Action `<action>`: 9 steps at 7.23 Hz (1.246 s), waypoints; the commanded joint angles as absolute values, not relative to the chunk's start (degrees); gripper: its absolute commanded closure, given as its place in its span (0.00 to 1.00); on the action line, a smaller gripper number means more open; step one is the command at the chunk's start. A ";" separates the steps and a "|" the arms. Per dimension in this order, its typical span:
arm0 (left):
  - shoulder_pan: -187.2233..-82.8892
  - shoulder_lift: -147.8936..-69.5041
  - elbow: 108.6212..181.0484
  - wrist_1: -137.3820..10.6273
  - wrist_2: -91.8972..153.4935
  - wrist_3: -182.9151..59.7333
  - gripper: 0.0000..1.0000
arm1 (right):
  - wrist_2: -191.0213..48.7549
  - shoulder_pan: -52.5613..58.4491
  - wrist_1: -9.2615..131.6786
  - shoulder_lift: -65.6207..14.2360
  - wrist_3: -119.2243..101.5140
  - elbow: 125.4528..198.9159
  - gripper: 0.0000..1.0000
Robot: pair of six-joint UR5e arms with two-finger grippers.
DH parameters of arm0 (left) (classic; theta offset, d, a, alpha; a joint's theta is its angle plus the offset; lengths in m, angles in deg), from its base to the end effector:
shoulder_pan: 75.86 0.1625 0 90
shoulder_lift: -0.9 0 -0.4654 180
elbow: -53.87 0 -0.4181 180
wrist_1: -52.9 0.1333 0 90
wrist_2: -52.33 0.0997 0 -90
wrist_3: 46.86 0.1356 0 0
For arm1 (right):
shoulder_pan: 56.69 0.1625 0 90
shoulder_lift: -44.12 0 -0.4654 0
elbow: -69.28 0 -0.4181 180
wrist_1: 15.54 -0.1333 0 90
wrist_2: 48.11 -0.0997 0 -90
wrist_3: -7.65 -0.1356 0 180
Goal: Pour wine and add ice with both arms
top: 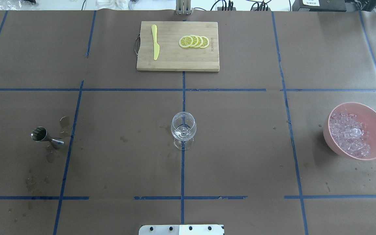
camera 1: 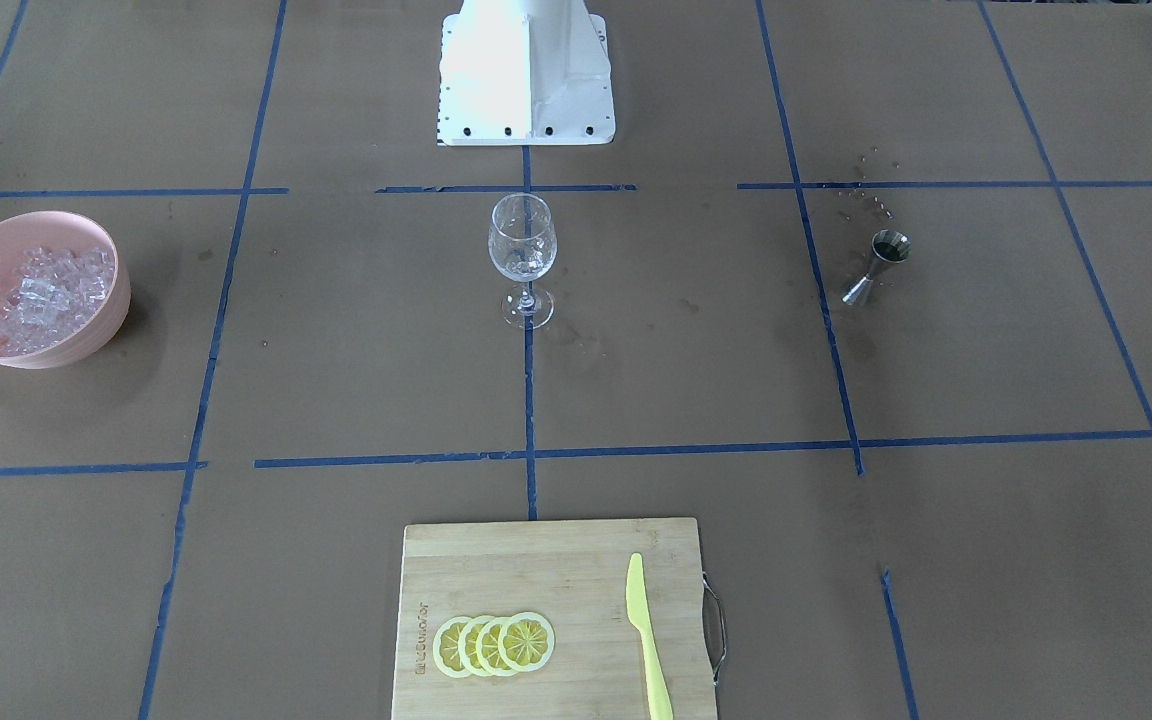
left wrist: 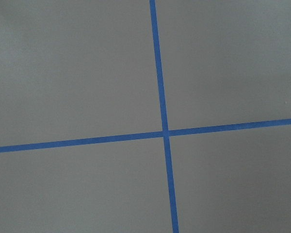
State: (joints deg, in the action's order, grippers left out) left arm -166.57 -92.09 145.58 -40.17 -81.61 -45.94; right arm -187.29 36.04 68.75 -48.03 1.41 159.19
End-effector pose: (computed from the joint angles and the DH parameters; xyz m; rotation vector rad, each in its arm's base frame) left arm -0.0461 -0.5524 0.6763 0.1398 0.7638 0.0555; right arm 0.0547 -0.5032 0.7264 0.0305 -0.8600 0.1208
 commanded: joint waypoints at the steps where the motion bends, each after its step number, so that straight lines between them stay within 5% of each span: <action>1: -166.56 -92.09 145.88 -40.26 -81.61 -45.46 0.00 | -187.42 36.04 68.66 -47.91 1.49 159.36 0.00; 6: -166.04 -91.13 167.64 -40.08 -81.35 -52.00 0.00 | -187.42 35.78 69.19 -46.33 1.32 160.16 0.00; 9: -153.52 -86.76 179.51 -45.84 -78.21 -75.86 0.01 | -187.42 34.82 68.93 -45.01 1.23 162.09 0.00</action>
